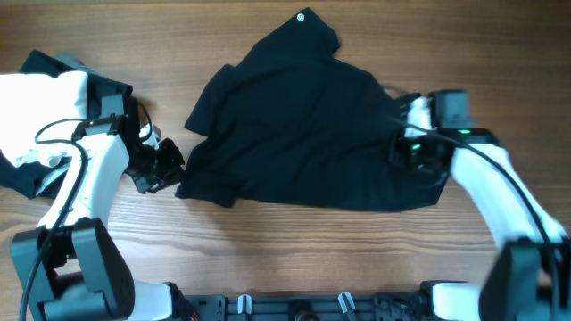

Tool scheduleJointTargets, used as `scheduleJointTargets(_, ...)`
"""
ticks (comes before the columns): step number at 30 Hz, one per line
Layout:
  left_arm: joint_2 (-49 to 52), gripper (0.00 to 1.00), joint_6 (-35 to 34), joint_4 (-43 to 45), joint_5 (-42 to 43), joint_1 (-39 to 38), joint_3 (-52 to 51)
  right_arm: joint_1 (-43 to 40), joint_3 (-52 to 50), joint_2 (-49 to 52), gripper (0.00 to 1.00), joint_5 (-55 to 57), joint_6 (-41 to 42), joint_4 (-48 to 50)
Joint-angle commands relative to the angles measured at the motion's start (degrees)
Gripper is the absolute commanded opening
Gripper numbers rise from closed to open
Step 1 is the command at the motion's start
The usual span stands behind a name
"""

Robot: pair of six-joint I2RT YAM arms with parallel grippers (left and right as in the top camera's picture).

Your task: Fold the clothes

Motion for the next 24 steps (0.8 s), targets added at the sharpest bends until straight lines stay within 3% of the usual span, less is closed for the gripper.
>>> scheduleJointTargets(1, -0.8, 0.15, 2.8, -1.6, 3.0, 0.2, 2.7, -6.1, 7.3, -10.8, 0.04, 10.9, 2.4, -4.4)
scheduleJointTargets(6, -0.7, 0.29, 5.7, -2.4, 3.7, 0.2, 3.4, -14.6, 12.8, -20.1, 0.04, 12.2, 1.7, -8.6)
scheduleJointTargets(11, -0.7, 0.39, 5.9, -2.3, 7.1, -1.5, 3.3, -15.8, 13.0, -22.7, 0.04, 8.8, 1.4, -12.1)
scheduleJointTargets(19, -0.3, 0.5, 8.4, 5.2, 11.1, -19.1, 3.3, -15.8, 13.0, -17.1, 0.04, 9.8, 1.7, -13.1)
scheduleJointTargets(21, 0.6, 0.57, 5.8, 8.3, 9.9, -24.5, 3.3, -15.8, 13.0, -15.7, 0.04, 9.8, 1.7, -13.2)
scheduleJointTargets(24, 3.6, 0.61, -0.5, 13.4, 7.9, -32.1, 3.3, -15.8, 13.0, -13.9, 0.04, 9.8, 1.7, -13.3)
